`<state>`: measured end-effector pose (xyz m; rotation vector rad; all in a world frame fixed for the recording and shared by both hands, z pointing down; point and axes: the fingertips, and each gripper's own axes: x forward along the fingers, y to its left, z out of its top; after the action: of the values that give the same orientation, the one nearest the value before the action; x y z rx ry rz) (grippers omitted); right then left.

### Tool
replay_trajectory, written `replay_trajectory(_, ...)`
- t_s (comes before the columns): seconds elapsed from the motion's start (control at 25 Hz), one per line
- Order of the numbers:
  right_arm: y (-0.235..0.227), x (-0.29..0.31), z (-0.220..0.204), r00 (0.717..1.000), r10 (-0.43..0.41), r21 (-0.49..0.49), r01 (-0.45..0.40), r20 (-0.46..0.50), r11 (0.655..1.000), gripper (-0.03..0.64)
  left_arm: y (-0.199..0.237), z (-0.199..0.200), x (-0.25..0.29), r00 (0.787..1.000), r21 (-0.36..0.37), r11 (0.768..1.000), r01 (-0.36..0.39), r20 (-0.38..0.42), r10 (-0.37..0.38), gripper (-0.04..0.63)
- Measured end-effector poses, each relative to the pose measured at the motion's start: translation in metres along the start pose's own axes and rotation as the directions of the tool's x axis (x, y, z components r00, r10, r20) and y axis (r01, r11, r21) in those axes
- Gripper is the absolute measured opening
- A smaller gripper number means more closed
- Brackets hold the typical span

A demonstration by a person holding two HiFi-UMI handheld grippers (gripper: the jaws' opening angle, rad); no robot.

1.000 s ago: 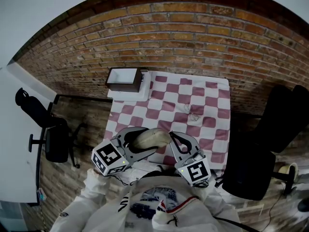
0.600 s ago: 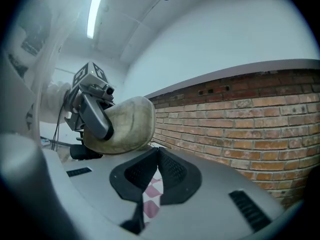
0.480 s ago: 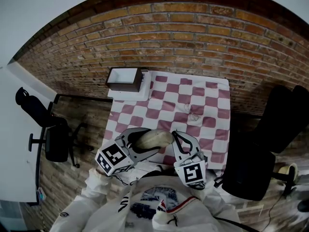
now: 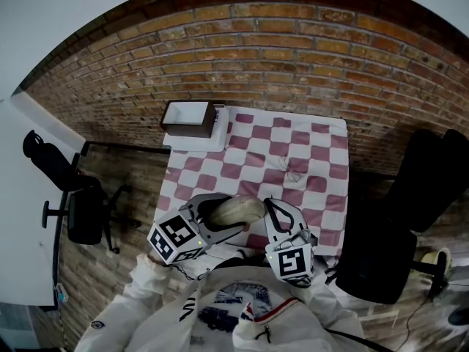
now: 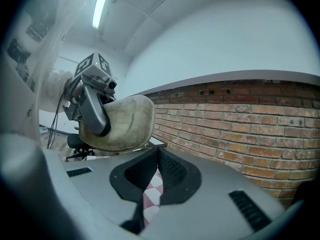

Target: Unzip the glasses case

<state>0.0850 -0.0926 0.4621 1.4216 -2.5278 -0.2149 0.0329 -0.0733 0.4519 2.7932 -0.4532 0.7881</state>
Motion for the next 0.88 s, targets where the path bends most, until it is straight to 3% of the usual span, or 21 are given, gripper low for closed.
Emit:
replay_trajectory(0.48, -0.002, 0.001, -0.006, 0.998, -0.061, -0.052, 0.059, -0.033, 0.997, 0.017, 0.002, -0.015, 0.006, 0.999, 0.001, 0.999, 0.034, -0.03, -0.034, 0.29)
replay_trajectory(0.88, 0.017, 0.028, 0.013, 0.992, -0.104, -0.127, 0.095, -0.068, 0.987, 0.017, 0.027, -0.029, -0.021, 0.997, 0.038, 0.997, 0.064, -0.052, -0.061, 0.29)
